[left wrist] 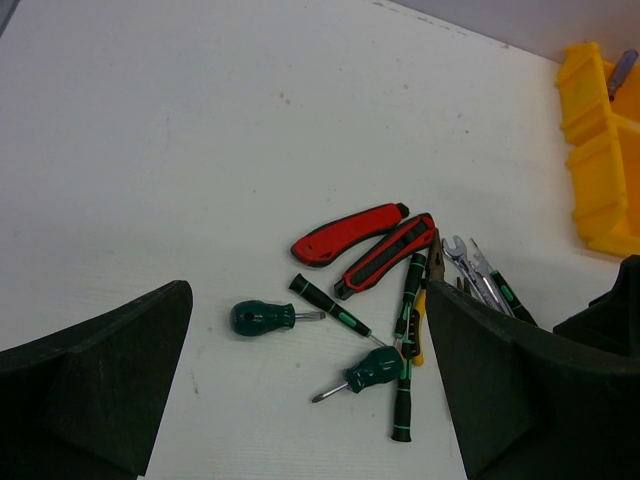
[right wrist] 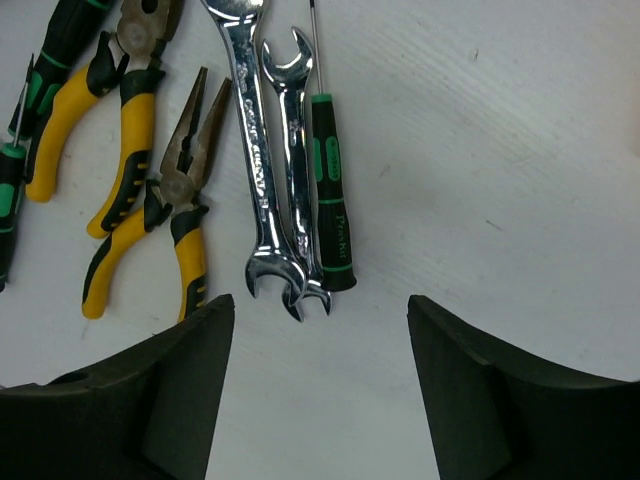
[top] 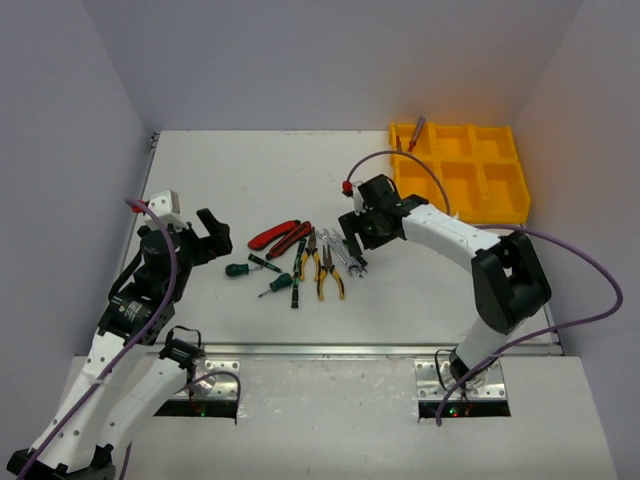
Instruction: Sort the tools into containers
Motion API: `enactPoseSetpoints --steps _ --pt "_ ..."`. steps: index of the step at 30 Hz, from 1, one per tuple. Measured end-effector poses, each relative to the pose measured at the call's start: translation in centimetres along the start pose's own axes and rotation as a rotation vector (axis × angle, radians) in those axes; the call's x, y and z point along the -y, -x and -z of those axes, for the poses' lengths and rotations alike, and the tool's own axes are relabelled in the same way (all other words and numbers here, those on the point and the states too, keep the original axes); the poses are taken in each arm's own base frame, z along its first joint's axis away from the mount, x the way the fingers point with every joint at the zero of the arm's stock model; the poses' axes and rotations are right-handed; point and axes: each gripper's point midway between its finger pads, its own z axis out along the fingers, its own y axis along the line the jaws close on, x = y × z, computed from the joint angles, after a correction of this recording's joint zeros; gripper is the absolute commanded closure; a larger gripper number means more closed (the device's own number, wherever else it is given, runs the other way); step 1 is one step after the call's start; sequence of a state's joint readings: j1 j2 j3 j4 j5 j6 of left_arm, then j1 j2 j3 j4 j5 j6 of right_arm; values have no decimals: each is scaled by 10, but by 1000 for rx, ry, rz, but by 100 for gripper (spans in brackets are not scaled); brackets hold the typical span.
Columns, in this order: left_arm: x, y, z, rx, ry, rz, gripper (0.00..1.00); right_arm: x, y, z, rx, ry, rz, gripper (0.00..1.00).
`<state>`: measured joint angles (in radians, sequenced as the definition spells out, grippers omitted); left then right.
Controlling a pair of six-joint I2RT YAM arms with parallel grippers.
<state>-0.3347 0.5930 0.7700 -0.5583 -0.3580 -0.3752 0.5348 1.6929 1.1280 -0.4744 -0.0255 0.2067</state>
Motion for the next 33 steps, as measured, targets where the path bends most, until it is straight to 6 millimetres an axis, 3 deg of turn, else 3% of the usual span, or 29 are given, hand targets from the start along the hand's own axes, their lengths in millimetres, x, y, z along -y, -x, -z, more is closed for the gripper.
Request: enactPoseSetpoints --steps 4,9,15,20,22,26,33 --pt "0 0 0 0 -1 0 0 4 7 -18 -25 -27 5 46" --pt "0 0 0 -1 -2 0 0 10 -6 -44 -99 -52 9 55" --pt "1 0 0 -3 -4 -1 0 15 -9 -58 -134 -76 26 73" --pt "1 -1 0 -4 -7 -1 0 17 -12 -68 -152 -83 36 79" --pt "2 -1 0 -5 -10 0 0 17 -12 -70 -153 -81 38 82" --pt "3 -1 0 -8 -15 -1 0 16 -11 -70 -151 -75 41 100" --pt "4 -2 1 -11 -26 -3 0 18 -6 -60 -134 -91 38 100"
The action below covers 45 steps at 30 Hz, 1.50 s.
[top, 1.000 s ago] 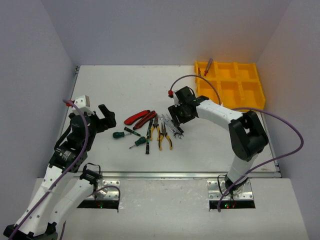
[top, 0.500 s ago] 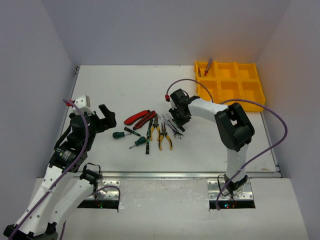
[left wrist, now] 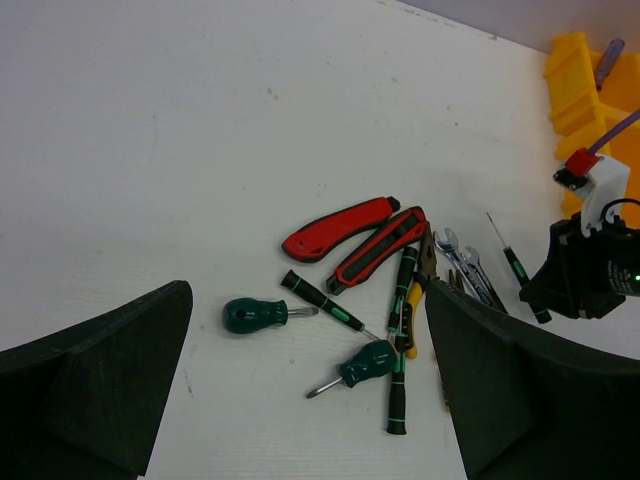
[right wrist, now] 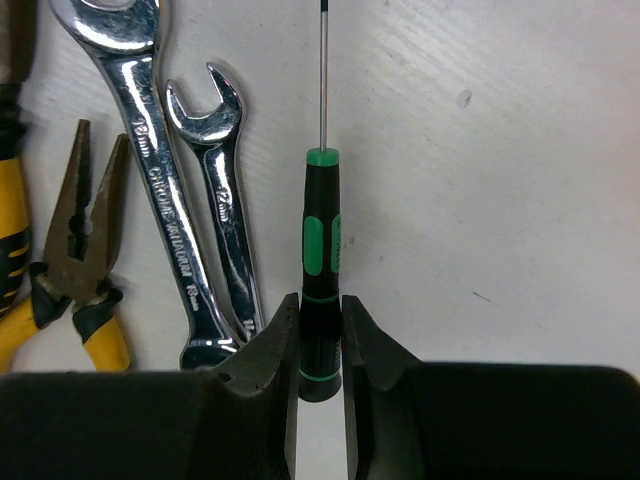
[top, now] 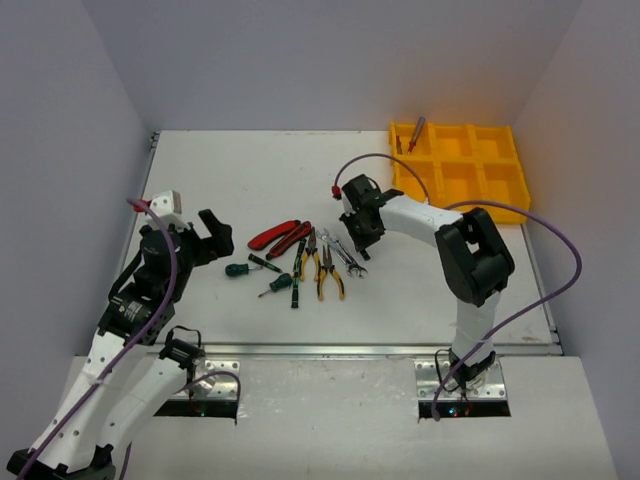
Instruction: Sort the tools into containers
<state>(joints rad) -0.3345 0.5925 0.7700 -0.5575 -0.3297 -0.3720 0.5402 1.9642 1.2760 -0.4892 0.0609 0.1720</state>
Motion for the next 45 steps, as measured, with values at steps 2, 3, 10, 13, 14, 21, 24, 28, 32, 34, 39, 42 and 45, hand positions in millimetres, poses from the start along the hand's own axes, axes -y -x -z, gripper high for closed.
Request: enactPoseSetpoints --steps 2,3,10,13,14,21,24,28,32,34,39,42,45 --pt "0 0 0 1 -2 0 0 3 7 12 28 -13 -3 100" --pt "0 0 1 2 -3 1 0 8 14 21 51 -21 -9 100" --pt "1 4 5 19 -15 7 0 104 90 98 333 -132 -210 100" --pt "2 4 5 22 -23 9 0 161 100 113 393 -229 -270 98" --pt "3 5 5 23 -26 9 0 173 101 113 394 -250 -275 98" --pt "4 4 6 22 -32 10 0 220 112 69 356 -291 -238 91" --pt "4 4 6 25 -34 11 0 220 97 45 297 -286 -214 86" --pt "4 5 7 27 -35 11 0 220 78 32 247 -290 -206 68" --pt "4 5 7 27 -35 12 0 227 78 33 251 -316 -209 40" --pt "4 5 7 26 -35 11 0 232 77 34 252 -329 -214 38" --pt "4 4 6 25 -35 11 0 231 79 42 265 -329 -245 31" --pt "4 4 6 25 -34 11 0 220 84 60 302 -300 -281 31" --pt "4 4 5 21 -31 9 0 189 89 90 367 -257 -293 31"
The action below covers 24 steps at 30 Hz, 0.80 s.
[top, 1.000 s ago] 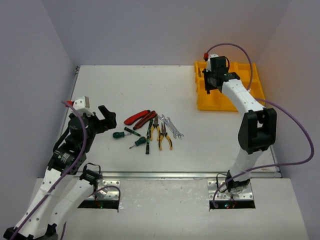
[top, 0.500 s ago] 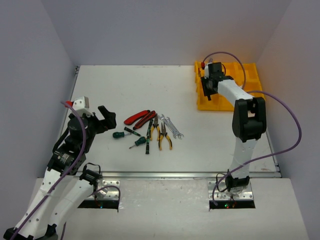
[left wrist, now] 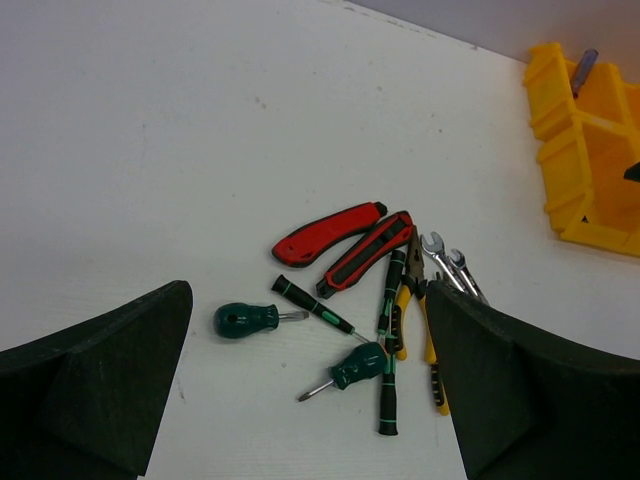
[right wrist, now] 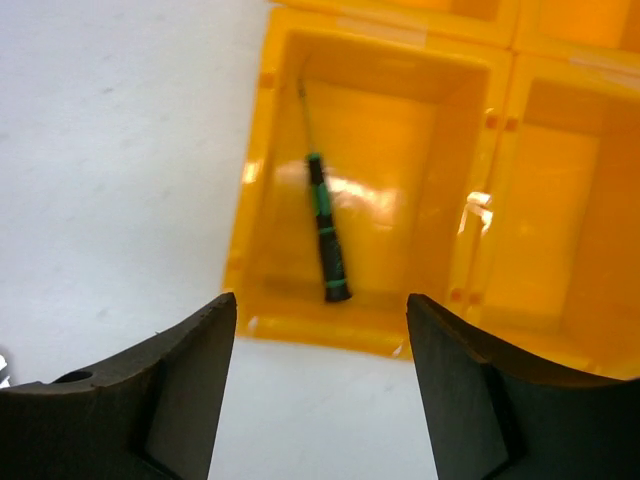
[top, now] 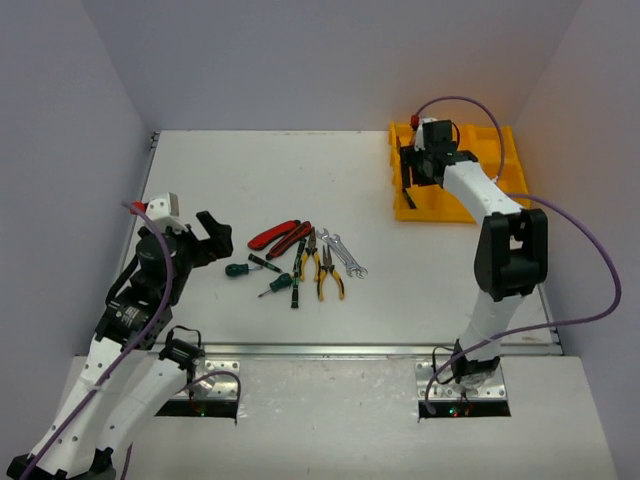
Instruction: Sort the tools into containers
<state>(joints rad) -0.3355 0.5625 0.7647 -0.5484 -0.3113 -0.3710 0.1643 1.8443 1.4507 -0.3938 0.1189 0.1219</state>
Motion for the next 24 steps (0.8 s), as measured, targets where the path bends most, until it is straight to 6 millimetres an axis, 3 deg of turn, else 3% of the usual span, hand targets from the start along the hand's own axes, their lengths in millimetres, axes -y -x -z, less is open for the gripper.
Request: enactPoseSetpoints --steps 2,5,7,9,12,16,24 --pt "0 -1 -1 -6 4 -3 0 -35 1 29 36 61 19 35" --pt "-1 -3 -3 -13 10 -5 0 -108 -7 65 82 210 89 51" --pt "-1 -4 -4 -17 12 -7 0 -157 -28 80 68 317 152 64" --pt "-1 -4 -4 -20 13 -8 0 -193 -61 85 5 388 215 68" --pt "-1 -6 -6 -27 16 -10 0 -216 -106 75 -109 414 251 66" --pt "-2 -7 -7 -32 20 -12 0 -234 -148 63 -215 385 224 66" --pt "-3 -7 -8 -31 26 -13 0 -275 -151 64 -187 360 87 67"
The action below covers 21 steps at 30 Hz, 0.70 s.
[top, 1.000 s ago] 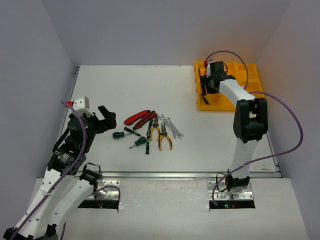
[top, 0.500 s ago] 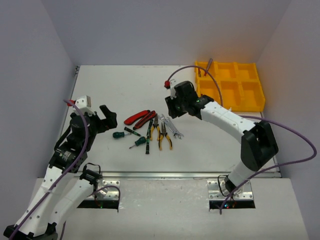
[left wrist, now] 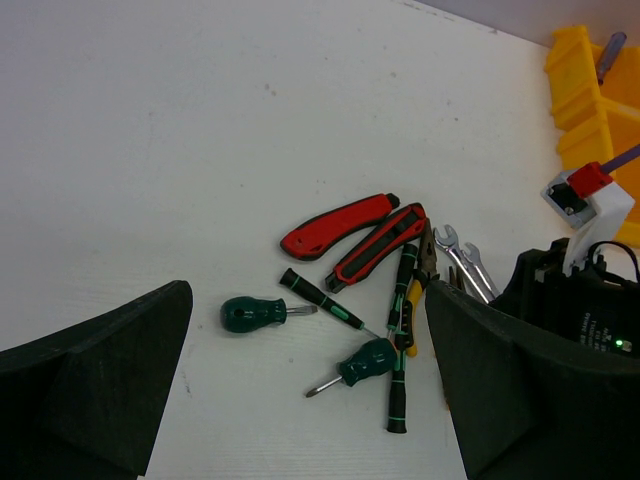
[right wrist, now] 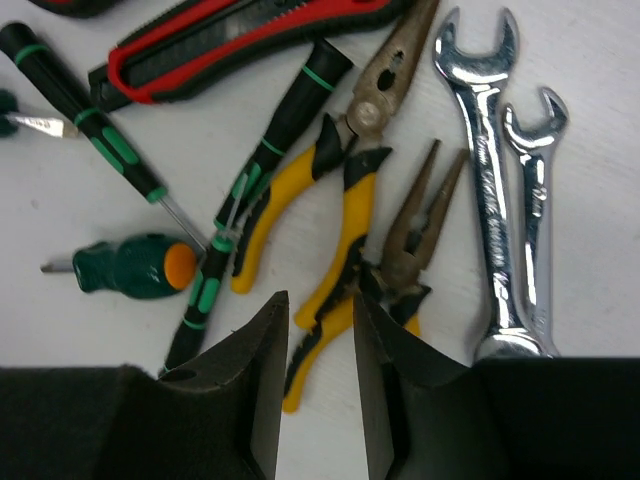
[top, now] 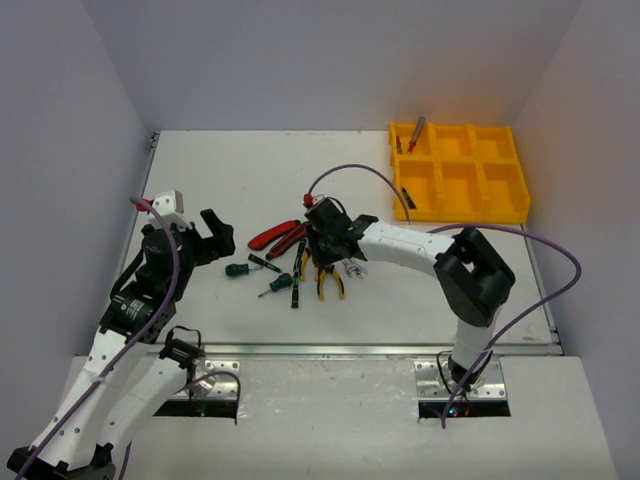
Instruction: Sort the tools into containers
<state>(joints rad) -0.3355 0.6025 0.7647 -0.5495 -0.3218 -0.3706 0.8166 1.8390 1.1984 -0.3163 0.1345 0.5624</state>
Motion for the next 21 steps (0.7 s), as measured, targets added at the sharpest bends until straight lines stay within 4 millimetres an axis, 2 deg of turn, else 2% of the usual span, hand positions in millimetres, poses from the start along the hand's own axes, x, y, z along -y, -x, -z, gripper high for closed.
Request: enactPoseSetpoints --steps 3,6,15,17,21 --pt "0 0 0 0 0 0 0 -17 1 -16 11 -15 -24 67" --pt "0 0 0 0 0 0 0 -35 -11 -24 0 -24 -31 64" --pt "0 2 2 8 -4 3 0 -89 -42 -13 54 -53 -12 63" --pt "0 3 3 14 -7 5 0 -93 -45 -13 59 -57 -18 64" --pt "1 4 4 19 -10 8 0 -88 -49 -19 64 -95 -45 64"
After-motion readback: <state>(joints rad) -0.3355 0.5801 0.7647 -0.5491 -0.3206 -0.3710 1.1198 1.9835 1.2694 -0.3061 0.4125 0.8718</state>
